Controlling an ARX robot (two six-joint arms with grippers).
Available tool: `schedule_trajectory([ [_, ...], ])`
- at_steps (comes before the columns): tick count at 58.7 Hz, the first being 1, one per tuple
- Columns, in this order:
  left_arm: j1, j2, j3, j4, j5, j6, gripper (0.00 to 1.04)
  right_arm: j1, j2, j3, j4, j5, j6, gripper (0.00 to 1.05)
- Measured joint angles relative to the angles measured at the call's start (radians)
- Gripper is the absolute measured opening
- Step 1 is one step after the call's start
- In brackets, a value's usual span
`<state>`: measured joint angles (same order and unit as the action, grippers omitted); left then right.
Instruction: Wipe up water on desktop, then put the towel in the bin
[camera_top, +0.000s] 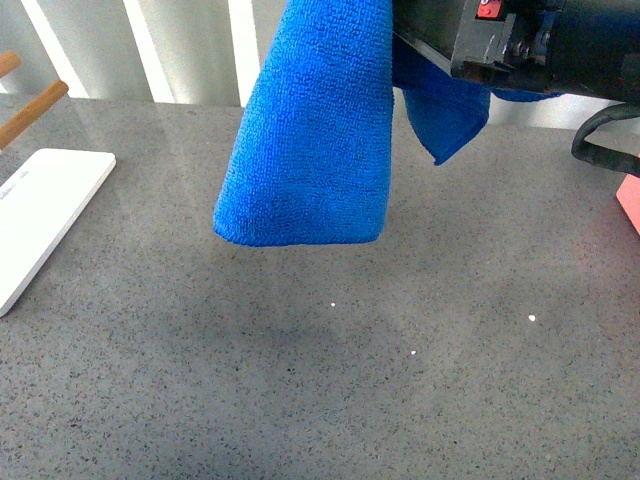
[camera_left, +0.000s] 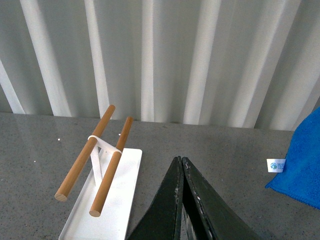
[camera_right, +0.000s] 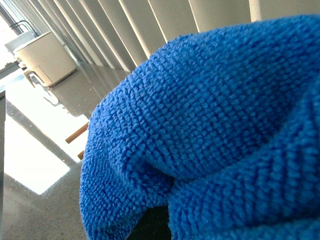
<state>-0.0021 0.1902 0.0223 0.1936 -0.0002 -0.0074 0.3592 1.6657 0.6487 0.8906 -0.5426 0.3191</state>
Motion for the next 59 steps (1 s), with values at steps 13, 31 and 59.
schedule_trajectory([
  [13,0.000,-0.179,0.000,-0.187,0.000,0.000,0.03,-0.003,-0.003,-0.005,-0.010,0.000,-0.003,0.03],
  [31,0.000,-0.186,0.000,-0.193,0.000,0.000,0.14,-0.005,-0.074,-0.035,-0.120,0.006,-0.025,0.03],
  [59,0.000,-0.187,0.000,-0.193,0.000,0.002,0.98,-0.164,0.020,0.021,-0.905,0.309,-0.238,0.03],
])
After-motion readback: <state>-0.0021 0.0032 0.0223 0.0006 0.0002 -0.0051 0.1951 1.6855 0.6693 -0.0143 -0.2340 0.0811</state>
